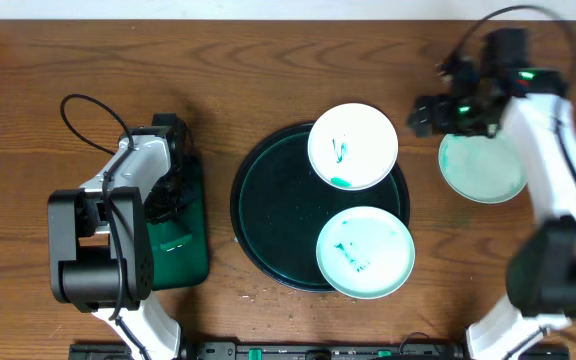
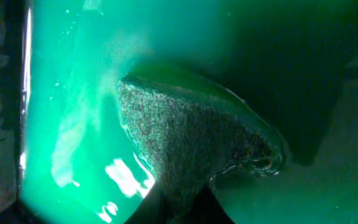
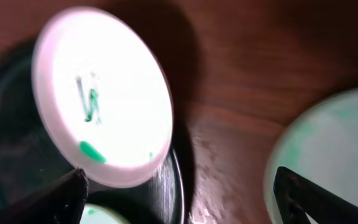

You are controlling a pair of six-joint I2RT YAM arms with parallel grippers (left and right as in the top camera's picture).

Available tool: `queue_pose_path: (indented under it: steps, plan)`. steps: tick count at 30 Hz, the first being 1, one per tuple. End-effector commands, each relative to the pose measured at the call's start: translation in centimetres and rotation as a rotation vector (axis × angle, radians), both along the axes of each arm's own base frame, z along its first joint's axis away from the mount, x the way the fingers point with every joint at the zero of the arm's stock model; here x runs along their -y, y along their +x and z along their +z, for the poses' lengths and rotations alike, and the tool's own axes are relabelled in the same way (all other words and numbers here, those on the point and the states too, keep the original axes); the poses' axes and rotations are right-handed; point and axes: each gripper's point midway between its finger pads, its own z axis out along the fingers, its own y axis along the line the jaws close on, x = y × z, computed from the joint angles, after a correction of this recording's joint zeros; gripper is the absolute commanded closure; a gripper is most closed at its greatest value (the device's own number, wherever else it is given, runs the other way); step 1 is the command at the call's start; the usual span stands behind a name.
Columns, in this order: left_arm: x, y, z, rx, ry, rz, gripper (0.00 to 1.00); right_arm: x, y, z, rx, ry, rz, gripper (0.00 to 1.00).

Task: Clean dirty plates on tray and stack at the side
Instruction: 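Reach right gripper back and pull the top plate toward tray center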

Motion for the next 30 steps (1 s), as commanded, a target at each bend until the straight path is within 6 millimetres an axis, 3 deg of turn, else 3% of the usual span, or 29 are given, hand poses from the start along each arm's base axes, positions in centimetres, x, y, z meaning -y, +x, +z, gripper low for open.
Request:
queue_pose_path:
  steps: [1,6,12,18,21,24,30]
  plan:
    - [0.8,0.0,-0.9,-0.008,-0.049,0.004,0.90,-2.4,0.1,-3.4,-0.053,0.047,0.084,0.07]
    - [0.8,0.0,-0.9,-0.007,-0.048,0.004,0.90,-4.2,0.8,-6.0,-0.070,0.079,0.121,0.13]
    - [0.8,0.0,-0.9,-0.007,-0.049,0.004,0.90,-5.6,1.0,-8.0,-0.099,0.082,0.122,0.56]
    - [0.8,0.0,-0.9,-0.008,-0.049,0.004,0.90,-6.5,1.0,-8.6,-0.107,0.082,0.128,0.53]
    - [0.8,0.0,-0.9,-0.008,-0.049,0.004,0.91,-6.8,1.0,-8.6,-0.102,0.083,0.128,0.72]
    - [0.8,0.0,-0.9,-0.008,-0.049,0.004,0.90,-6.7,1.1,-8.6,-0.111,0.081,0.103,0.99]
    - [0.8,-0.2,-0.8,-0.015,-0.049,0.004,0.90,-6.4,0.3,-8.9,-0.149,0.067,0.086,0.99]
